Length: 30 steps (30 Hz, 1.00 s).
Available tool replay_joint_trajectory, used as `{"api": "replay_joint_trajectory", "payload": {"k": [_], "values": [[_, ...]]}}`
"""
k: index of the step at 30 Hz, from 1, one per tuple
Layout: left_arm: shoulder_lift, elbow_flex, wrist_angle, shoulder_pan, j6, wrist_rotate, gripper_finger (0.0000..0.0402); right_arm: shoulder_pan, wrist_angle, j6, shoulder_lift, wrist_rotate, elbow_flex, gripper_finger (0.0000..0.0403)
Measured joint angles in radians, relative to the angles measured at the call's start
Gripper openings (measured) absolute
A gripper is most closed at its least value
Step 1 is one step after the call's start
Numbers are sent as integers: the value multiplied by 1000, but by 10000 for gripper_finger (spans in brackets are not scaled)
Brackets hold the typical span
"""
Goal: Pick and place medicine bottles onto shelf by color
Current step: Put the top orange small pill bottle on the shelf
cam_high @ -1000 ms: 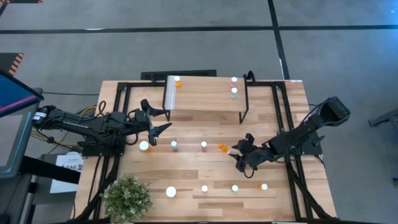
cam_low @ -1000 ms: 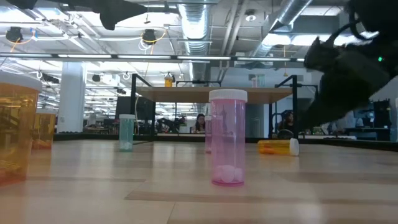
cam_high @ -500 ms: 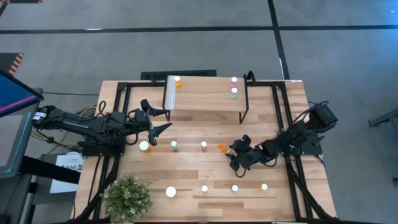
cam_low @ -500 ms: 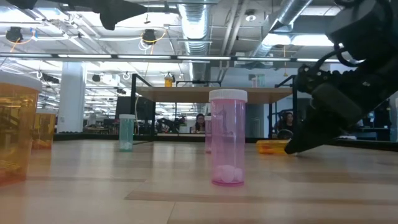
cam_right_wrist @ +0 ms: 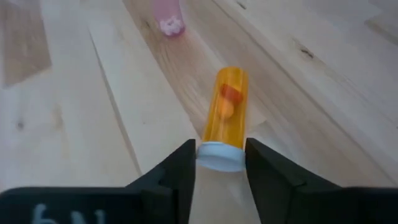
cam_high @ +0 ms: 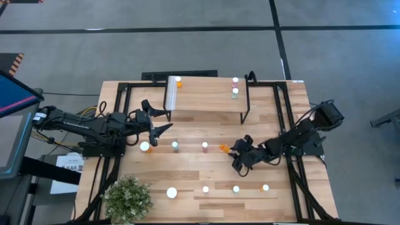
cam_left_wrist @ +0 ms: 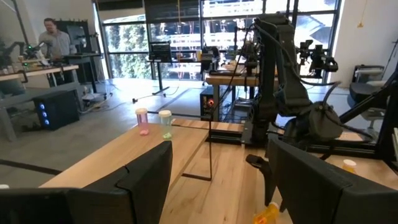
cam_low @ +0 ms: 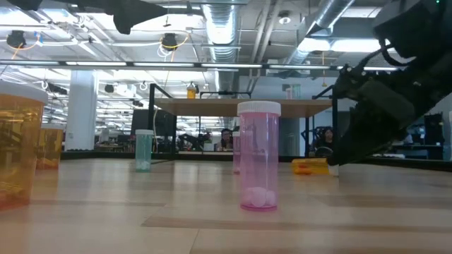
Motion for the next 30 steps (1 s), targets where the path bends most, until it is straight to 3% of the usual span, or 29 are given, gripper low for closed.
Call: {"api": "replay_joint_trajectory", "payload": {"k": [6,20,30], "values": [[0,0,-1,0,0,0,254,0,-2,-4,-58,-8,0,120],[12,0,-1,0,-8,12,254,0,3,-73,-202,-6,0,125],[186,58,1,0,42,132,254,-6,97,-180,-390,-22,1,129]]}}
